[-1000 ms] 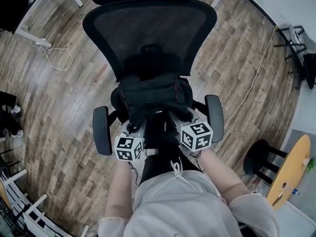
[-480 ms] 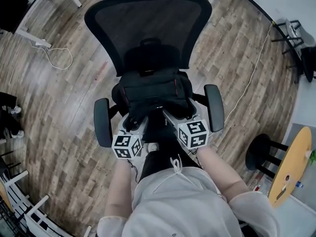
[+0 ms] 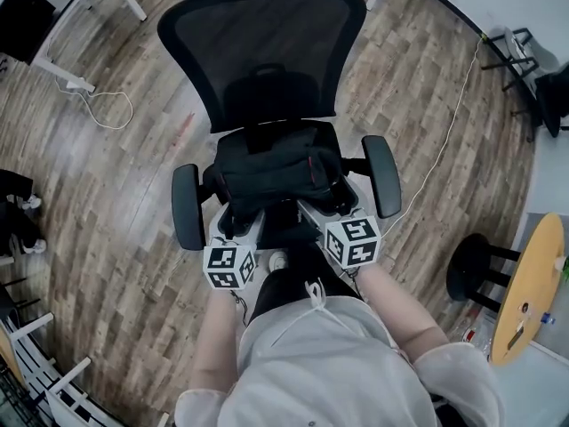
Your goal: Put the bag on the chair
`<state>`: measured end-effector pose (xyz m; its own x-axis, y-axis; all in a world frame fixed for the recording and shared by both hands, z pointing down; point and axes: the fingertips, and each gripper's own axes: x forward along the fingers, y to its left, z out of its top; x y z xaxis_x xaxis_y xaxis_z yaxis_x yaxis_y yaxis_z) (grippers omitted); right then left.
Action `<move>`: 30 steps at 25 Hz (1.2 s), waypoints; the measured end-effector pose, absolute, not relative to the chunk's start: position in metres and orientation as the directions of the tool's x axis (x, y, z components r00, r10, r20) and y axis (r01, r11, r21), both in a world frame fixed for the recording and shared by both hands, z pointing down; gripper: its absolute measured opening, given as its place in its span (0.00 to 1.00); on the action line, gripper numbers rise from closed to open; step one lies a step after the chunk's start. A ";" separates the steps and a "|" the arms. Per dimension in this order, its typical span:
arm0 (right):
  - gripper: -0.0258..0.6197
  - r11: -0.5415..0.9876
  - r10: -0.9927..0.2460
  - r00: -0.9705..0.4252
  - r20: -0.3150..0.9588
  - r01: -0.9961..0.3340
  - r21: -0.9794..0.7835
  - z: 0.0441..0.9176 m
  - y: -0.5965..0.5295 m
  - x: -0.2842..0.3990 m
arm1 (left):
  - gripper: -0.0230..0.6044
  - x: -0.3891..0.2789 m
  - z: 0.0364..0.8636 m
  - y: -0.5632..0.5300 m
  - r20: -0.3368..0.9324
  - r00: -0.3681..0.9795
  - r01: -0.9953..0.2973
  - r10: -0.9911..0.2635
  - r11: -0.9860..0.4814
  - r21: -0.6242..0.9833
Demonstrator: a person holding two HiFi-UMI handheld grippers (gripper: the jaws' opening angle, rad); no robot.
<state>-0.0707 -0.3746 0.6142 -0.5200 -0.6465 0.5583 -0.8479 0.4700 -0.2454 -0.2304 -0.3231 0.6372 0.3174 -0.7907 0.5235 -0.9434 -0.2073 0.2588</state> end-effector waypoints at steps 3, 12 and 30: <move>0.78 0.468 -0.657 -0.516 0.550 -0.851 -0.239 0.604 -0.357 -0.070 | 0.49 -0.228 0.630 -0.303 0.522 0.314 -0.947 -0.793 -0.222 0.233; 0.61 0.482 -0.645 -0.509 0.570 -0.850 -0.214 0.583 -0.288 -0.064 | 0.48 -0.227 0.588 -0.240 0.444 0.308 -0.951 -0.841 -0.255 0.177; 0.04 0.439 -0.770 -0.489 0.411 -0.872 -0.216 0.492 -0.225 -0.062 | 0.05 -0.244 0.465 -0.193 0.223 0.283 -0.956 -0.933 -0.257 0.140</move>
